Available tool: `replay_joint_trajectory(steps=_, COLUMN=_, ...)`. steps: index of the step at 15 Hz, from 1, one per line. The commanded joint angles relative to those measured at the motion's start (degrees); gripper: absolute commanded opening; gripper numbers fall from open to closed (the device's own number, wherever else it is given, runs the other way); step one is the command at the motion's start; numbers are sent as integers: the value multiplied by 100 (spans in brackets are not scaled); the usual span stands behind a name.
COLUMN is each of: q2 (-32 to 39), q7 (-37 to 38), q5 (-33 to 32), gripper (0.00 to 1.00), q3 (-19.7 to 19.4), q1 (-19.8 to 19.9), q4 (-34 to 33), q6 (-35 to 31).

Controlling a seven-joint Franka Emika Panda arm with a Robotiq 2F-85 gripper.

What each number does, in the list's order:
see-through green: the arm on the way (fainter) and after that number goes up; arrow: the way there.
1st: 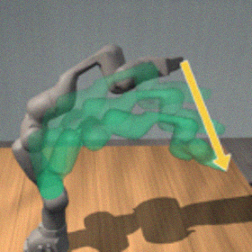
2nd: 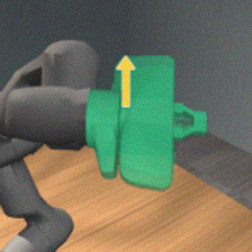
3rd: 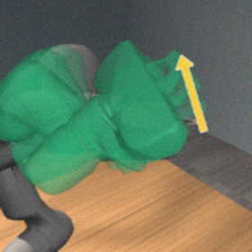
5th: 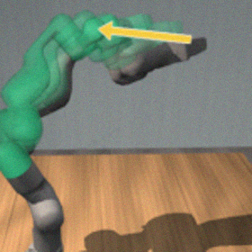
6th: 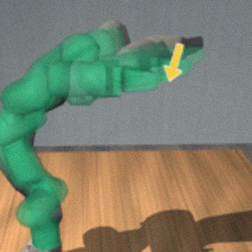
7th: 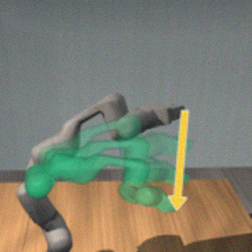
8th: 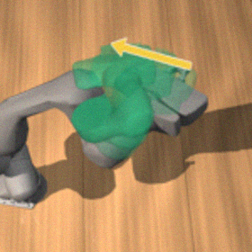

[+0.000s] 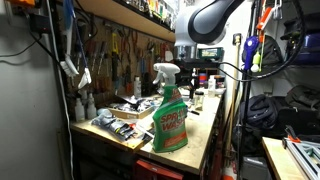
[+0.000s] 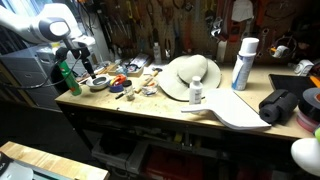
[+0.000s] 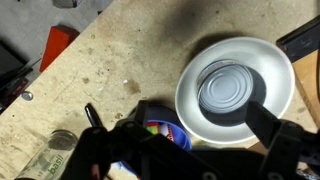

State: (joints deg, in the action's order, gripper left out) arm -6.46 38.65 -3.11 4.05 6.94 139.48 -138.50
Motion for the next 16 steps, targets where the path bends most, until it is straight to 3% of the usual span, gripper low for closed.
replay_joint_trajectory(steps=1, q2=515, q7=-100, q5=369, gripper=96, q3=-200, q1=-176, q4=-284, q6=-70)
replay_joint_trajectory(steps=5, q2=738, q7=-127, q5=413, gripper=89, q3=-226, q1=-336, q4=-388, q6=-50)
replay_joint_trajectory(steps=8, q2=918, q7=-211, q5=568, gripper=62, q3=-260, q1=-412, q4=-470, q6=-105)
replay_joint_trajectory(steps=10, q2=1016, q7=-251, q5=706, gripper=51, q3=-288, q1=-438, q4=-525, q6=-131)
replay_joint_trajectory(steps=11, q2=1050, q7=-274, q5=764, gripper=49, q3=-299, q1=-447, q4=-546, q6=-141)
replay_joint_trajectory(steps=15, q2=1195, q7=-306, q5=862, gripper=58, q3=-349, q1=-471, q4=-643, q6=-171)
replay_joint_trajectory(steps=16, q2=1247, q7=-273, q5=865, gripper=54, q3=-367, q1=-473, q4=-673, q6=-193)
